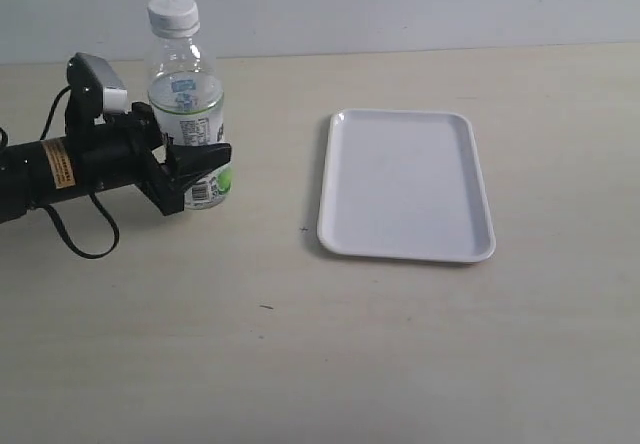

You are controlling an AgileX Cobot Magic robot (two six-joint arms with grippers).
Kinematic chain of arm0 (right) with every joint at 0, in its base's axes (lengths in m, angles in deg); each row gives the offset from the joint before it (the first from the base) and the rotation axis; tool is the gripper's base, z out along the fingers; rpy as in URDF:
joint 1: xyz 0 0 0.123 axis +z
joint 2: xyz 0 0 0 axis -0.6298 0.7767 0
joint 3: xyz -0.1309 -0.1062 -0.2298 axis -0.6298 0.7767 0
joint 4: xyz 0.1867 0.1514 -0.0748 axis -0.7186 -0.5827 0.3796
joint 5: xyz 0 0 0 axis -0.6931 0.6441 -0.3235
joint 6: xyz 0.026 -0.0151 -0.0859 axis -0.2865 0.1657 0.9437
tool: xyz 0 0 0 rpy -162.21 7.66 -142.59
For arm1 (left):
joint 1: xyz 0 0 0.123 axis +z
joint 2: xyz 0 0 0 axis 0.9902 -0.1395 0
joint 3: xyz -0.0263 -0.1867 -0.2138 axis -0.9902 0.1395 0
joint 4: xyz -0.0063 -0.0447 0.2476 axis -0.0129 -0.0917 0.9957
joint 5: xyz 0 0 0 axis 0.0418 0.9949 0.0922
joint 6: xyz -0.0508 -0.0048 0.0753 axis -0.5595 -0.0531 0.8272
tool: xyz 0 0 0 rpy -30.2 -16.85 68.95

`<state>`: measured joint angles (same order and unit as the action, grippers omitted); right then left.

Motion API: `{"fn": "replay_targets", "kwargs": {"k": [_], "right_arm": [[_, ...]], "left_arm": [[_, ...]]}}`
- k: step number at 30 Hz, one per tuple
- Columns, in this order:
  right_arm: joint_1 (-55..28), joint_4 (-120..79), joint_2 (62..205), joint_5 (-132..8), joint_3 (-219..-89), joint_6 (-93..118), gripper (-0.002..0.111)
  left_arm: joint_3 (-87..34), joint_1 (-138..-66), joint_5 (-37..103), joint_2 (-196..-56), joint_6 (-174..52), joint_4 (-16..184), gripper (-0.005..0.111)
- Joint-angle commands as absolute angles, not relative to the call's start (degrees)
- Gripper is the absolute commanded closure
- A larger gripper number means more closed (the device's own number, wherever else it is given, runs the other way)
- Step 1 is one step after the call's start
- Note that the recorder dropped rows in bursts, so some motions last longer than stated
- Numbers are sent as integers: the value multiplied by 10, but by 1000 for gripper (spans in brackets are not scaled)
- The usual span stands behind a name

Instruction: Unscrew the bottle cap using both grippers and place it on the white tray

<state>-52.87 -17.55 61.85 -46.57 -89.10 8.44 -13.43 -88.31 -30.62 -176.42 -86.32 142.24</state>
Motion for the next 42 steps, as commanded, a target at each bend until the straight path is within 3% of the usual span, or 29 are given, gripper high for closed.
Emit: {"fn": "replay_targets", "kwargs": {"k": [1, 6, 22, 27, 42], "right_arm": [[-527, -176, 615, -469, -888, 85, 52], [-527, -176, 615, -469, -888, 85, 52], [-527, -175, 615, -504, -888, 85, 52], [-527, -293, 615, -560, -888, 17, 52], [-527, -365, 615, -566, -888, -46, 52]], "left_arm": [[-135, -923, -255, -1735, -857, 1431, 107], [-135, -951, -221, -1725, -841, 1418, 107], [-135, -951, -223, -1729, -821, 1424, 107], [-135, -951, -225, -1729, -821, 1424, 107], [-135, -951, -225, -1729, -821, 1425, 107]]}}
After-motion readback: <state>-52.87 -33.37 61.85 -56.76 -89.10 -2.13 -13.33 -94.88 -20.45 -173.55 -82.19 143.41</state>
